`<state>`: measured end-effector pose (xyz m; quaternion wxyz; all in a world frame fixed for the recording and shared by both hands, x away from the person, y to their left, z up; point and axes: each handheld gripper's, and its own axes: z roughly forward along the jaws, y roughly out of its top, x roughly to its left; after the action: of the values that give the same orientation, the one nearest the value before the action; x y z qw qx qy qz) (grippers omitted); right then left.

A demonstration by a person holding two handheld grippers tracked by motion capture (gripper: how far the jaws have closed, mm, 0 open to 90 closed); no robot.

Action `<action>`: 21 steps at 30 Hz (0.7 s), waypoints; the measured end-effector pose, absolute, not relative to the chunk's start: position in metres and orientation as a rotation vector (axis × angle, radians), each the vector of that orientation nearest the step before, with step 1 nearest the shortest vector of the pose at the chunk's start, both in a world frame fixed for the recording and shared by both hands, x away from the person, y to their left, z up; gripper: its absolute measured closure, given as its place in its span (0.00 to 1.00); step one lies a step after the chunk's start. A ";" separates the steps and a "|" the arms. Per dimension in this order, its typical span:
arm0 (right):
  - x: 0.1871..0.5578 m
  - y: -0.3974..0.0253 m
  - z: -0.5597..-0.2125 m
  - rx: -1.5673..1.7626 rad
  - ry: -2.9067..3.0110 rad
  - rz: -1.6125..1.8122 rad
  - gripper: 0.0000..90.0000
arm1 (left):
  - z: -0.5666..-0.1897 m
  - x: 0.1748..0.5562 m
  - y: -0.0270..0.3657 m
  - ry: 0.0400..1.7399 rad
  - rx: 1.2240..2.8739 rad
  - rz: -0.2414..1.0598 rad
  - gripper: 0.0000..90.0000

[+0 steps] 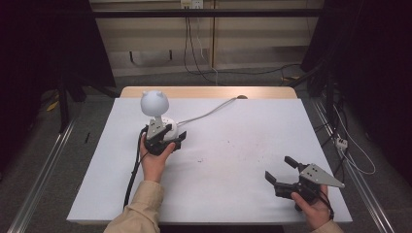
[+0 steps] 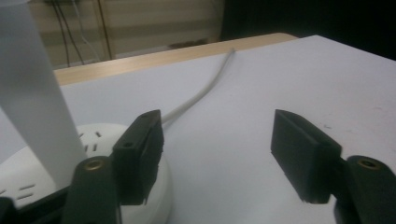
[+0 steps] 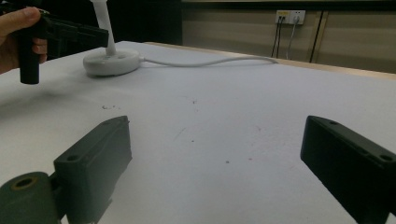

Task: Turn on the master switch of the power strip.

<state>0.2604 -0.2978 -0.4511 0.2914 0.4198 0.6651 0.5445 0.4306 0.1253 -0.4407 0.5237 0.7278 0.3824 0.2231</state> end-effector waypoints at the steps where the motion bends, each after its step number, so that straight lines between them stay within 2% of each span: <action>1: 0.260 -0.298 -0.451 1.115 1.776 1.451 0.09 | -0.442 0.432 0.125 0.929 1.737 0.540 0.45; 12: 0.260 -0.298 -0.451 1.116 1.772 1.456 0.09 | -0.448 0.438 0.129 1.018 1.754 0.607 0.75; 21: 0.260 -0.299 -0.451 1.108 1.777 1.454 0.10 | -0.452 0.442 0.130 1.068 1.744 0.627 0.86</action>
<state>0.2604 -0.2986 -0.4509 0.2917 0.4157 0.6668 0.5455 0.4416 0.1301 -0.4523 0.4805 0.7149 0.4380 0.2572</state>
